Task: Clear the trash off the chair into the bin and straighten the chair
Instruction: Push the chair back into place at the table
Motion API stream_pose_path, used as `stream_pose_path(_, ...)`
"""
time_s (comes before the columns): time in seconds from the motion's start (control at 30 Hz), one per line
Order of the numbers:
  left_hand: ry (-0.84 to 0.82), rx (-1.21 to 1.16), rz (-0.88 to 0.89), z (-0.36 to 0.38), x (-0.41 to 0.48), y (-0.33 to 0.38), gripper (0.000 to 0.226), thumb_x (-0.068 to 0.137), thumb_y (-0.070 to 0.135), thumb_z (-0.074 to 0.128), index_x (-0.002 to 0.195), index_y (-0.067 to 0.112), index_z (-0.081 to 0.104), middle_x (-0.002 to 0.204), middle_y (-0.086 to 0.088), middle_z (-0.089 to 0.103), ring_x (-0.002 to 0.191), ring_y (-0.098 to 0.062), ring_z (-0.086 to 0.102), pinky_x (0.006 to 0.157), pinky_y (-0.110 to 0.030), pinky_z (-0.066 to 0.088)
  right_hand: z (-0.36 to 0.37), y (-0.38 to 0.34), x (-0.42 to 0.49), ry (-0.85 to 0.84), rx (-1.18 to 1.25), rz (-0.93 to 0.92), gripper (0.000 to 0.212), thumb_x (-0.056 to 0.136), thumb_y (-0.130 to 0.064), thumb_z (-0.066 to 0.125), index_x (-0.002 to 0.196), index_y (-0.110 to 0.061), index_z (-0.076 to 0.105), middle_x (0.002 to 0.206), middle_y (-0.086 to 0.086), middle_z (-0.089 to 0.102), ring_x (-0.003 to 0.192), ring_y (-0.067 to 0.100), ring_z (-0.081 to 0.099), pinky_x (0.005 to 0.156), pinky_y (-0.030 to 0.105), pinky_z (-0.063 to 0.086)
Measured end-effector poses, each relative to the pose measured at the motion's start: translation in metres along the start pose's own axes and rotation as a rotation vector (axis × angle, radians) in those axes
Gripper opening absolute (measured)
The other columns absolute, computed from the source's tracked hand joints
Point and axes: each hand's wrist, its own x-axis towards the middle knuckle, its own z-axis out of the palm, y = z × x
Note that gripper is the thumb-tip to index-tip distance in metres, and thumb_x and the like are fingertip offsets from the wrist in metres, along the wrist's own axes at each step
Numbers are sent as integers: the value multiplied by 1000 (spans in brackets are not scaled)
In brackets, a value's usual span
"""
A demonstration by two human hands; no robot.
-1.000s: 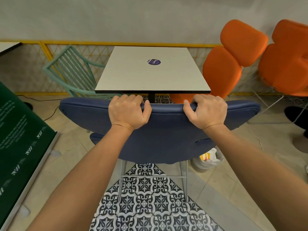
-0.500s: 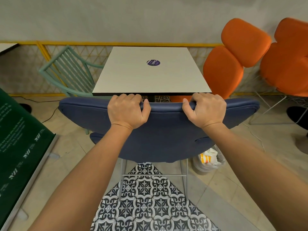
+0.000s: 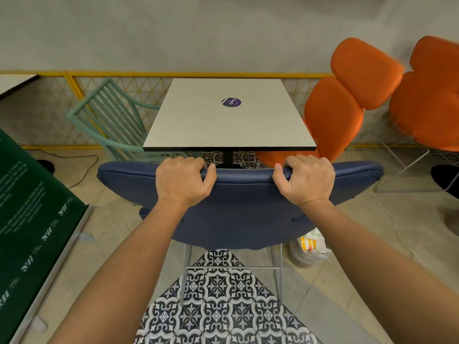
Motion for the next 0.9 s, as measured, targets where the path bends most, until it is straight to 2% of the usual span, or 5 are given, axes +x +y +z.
stream_pose_path(0.1,2,20,0,-1,4,2,46,82,39,37,49,16,57,42,1,51,39,-23,46,50,-22,21,3,3,2,46,-29,-20,49,86,-47,35,55,-15,58,51,2,57,49,21,49,55,26,24)
stream_pose_path(0.27,17,14,11,4,9,2,44,83,37,39,47,16,56,42,1,51,37,-23,47,49,-21,22,8,7,6,71,-30,-36,50,86,-47,35,55,-15,58,51,2,56,48,20,48,55,26,23)
stream_pose_path(0.47,16,28,25,12,14,0,45,83,37,39,49,16,59,43,1,53,39,-22,49,50,-21,23,12,8,13,52,-31,-30,51,86,-48,34,56,-15,59,52,2,58,49,20,50,54,27,28)
stream_pose_path(0.63,9,33,21,19,20,-1,44,83,37,39,49,16,59,43,1,53,39,-23,48,50,-22,23,18,8,19,52,-37,-33,51,86,-48,34,56,-16,60,53,1,58,49,19,50,55,25,25)
stream_pose_path(0.9,15,35,27,25,28,-2,44,82,37,39,50,16,59,44,1,53,40,-23,49,50,-21,21,25,11,27,57,-25,-32,50,85,-47,36,56,-16,61,53,0,59,49,19,51,53,27,32)
